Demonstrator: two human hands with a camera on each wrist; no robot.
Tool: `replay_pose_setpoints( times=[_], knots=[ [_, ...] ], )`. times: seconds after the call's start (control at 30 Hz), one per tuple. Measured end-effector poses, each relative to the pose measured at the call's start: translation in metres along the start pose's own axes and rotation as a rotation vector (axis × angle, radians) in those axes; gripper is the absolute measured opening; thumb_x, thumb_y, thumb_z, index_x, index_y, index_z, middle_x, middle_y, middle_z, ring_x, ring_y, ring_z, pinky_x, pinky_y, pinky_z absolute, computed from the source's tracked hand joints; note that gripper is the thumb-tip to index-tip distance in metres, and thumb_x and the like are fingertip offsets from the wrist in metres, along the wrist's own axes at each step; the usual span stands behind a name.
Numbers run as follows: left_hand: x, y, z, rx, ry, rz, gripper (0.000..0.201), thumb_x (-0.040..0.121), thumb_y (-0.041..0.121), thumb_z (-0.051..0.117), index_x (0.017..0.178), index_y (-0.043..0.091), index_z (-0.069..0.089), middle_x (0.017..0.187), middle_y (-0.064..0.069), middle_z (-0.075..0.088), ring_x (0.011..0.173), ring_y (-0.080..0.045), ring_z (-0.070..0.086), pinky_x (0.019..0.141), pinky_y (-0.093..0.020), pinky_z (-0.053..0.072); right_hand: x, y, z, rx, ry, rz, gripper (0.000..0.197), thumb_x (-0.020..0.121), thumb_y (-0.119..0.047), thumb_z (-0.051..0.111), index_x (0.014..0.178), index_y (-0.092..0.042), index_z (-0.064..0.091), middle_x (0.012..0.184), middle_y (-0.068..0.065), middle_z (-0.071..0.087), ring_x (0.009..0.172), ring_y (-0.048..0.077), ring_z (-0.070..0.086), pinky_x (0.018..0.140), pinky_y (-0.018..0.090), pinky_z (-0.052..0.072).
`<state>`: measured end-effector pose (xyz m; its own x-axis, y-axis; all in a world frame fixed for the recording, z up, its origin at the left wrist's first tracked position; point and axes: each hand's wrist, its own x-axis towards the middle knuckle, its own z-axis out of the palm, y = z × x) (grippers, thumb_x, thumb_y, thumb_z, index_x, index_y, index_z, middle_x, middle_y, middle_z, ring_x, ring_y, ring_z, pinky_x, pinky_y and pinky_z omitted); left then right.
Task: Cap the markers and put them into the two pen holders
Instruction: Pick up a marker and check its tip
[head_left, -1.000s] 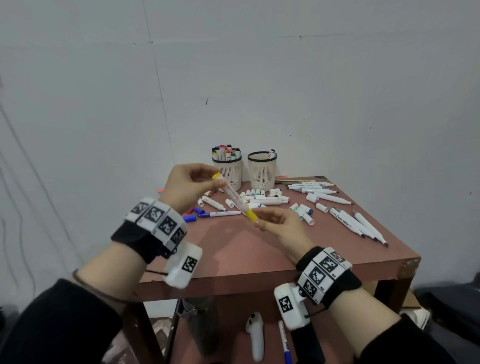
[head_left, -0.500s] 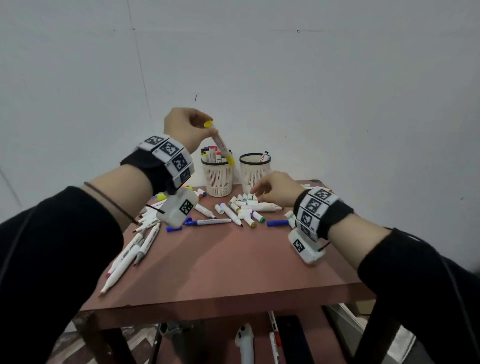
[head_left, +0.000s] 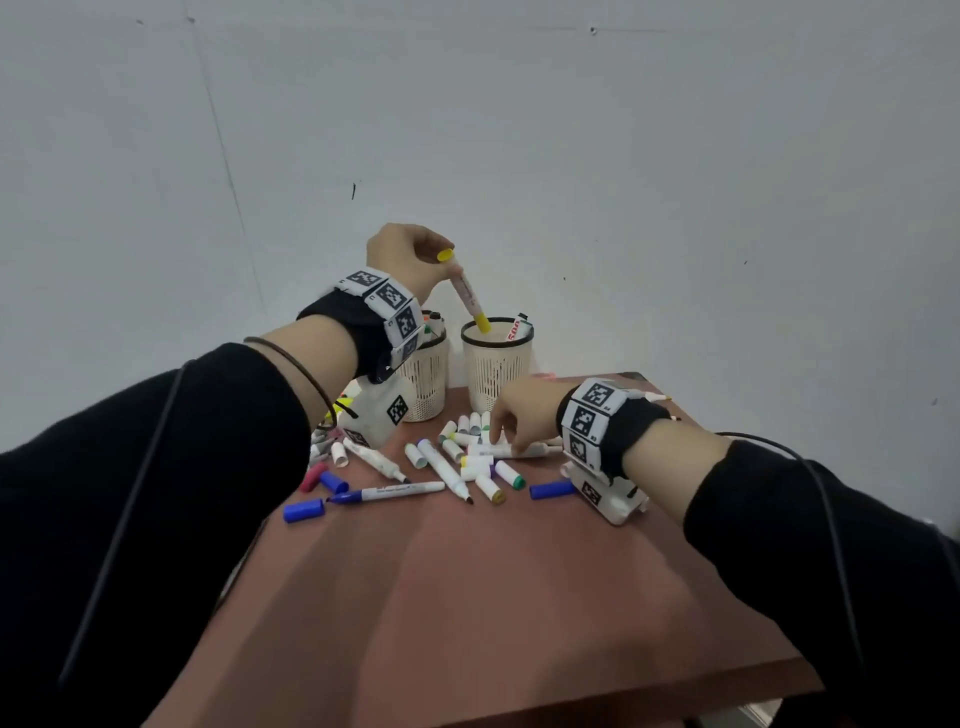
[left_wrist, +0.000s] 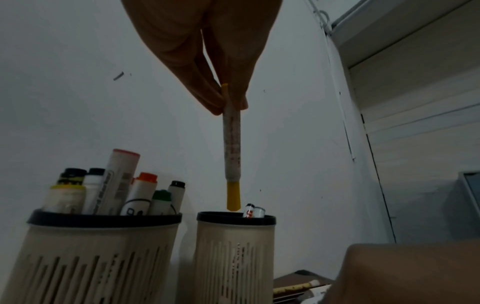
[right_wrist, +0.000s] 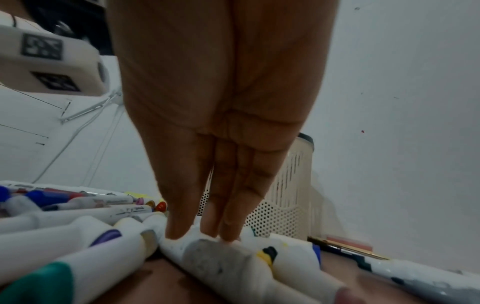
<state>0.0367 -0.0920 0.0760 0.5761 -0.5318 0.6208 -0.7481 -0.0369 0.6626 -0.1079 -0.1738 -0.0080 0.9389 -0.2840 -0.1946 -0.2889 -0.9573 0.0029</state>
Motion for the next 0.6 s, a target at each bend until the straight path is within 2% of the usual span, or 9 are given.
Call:
replay_pose_setpoints(
  times=[0.07, 0.2, 0.3, 0.37, 0.43, 0.5, 0.6],
  knots=[
    [0.007, 0.001, 0.008, 0.028, -0.034, -0.005, 0.023, 0.076, 0.014, 0.074, 0.099, 0.01, 0.073, 0.093, -0.003, 0.071, 0.085, -0.01, 0.065, 0.069, -0.017, 0.047, 0.004, 0.0, 0.001, -0.008, -0.012, 0.0, 0.032, 0.081, -0.012, 0.07, 0.113, -0.016, 0.067, 0.078, -0.012, 0.051, 0.075, 0.007, 0.049, 0.056, 0.012, 0.035],
    [0.02, 0.004, 0.024, 0.14, -0.137, 0.0, 0.024, 0.077, 0.013, 0.075, 0.101, 0.011, 0.072, 0.097, -0.006, 0.071, 0.084, -0.011, 0.061, 0.074, -0.019, 0.046, 0.008, -0.002, 0.0, -0.037, -0.075, 0.004, 0.037, 0.081, -0.014, 0.072, 0.117, -0.015, 0.063, 0.094, -0.005, 0.054, 0.085, 0.009, 0.048, 0.061, 0.013, 0.037],
    [0.026, 0.008, 0.035, 0.23, -0.232, -0.004, 0.026, 0.076, 0.015, 0.076, 0.101, 0.011, 0.072, 0.1, -0.007, 0.071, 0.084, -0.012, 0.06, 0.075, -0.019, 0.046, 0.005, -0.004, -0.002, -0.063, -0.086, -0.012, 0.04, 0.082, -0.013, 0.071, 0.121, -0.015, 0.061, 0.107, 0.002, 0.06, 0.089, 0.013, 0.051, 0.064, 0.019, 0.041],
    [0.029, 0.011, 0.042, 0.278, -0.281, -0.009, 0.029, 0.076, 0.016, 0.077, 0.103, 0.01, 0.072, 0.103, -0.007, 0.07, 0.091, -0.015, 0.063, 0.077, -0.019, 0.046, 0.001, -0.004, -0.005, -0.053, -0.059, -0.036, 0.042, 0.084, -0.011, 0.068, 0.125, -0.014, 0.059, 0.104, 0.004, 0.059, 0.091, 0.015, 0.052, 0.059, 0.014, 0.037],
    [0.031, 0.014, 0.047, 0.311, -0.312, -0.014, 0.032, 0.075, 0.017, 0.078, 0.105, 0.009, 0.071, 0.105, -0.007, 0.07, 0.098, -0.017, 0.064, 0.079, -0.02, 0.047, -0.006, -0.003, -0.01, -0.016, 0.012, -0.051, 0.042, 0.086, -0.011, 0.066, 0.127, -0.014, 0.058, 0.094, -0.003, 0.053, 0.085, 0.01, 0.048, 0.055, 0.011, 0.032],
    [0.031, 0.014, 0.05, 0.333, -0.337, -0.026, 0.033, 0.075, 0.017, 0.078, 0.107, 0.009, 0.071, 0.107, -0.008, 0.07, 0.1, -0.018, 0.064, 0.082, -0.021, 0.048, -0.014, -0.002, -0.015, 0.065, 0.082, -0.047, 0.042, 0.086, -0.013, 0.065, 0.127, -0.015, 0.058, 0.092, -0.004, 0.053, 0.084, 0.009, 0.047, 0.065, 0.016, 0.037],
    [0.029, 0.011, 0.052, 0.367, -0.375, -0.05, 0.034, 0.075, 0.017, 0.078, 0.107, 0.01, 0.071, 0.108, -0.007, 0.07, 0.101, -0.019, 0.064, 0.086, -0.025, 0.05, -0.029, 0.0, -0.021, 0.193, 0.142, -0.035, 0.039, 0.087, -0.012, 0.064, 0.126, -0.014, 0.059, 0.094, 0.005, 0.061, 0.083, 0.012, 0.05, 0.077, 0.026, 0.043]
  ],
)
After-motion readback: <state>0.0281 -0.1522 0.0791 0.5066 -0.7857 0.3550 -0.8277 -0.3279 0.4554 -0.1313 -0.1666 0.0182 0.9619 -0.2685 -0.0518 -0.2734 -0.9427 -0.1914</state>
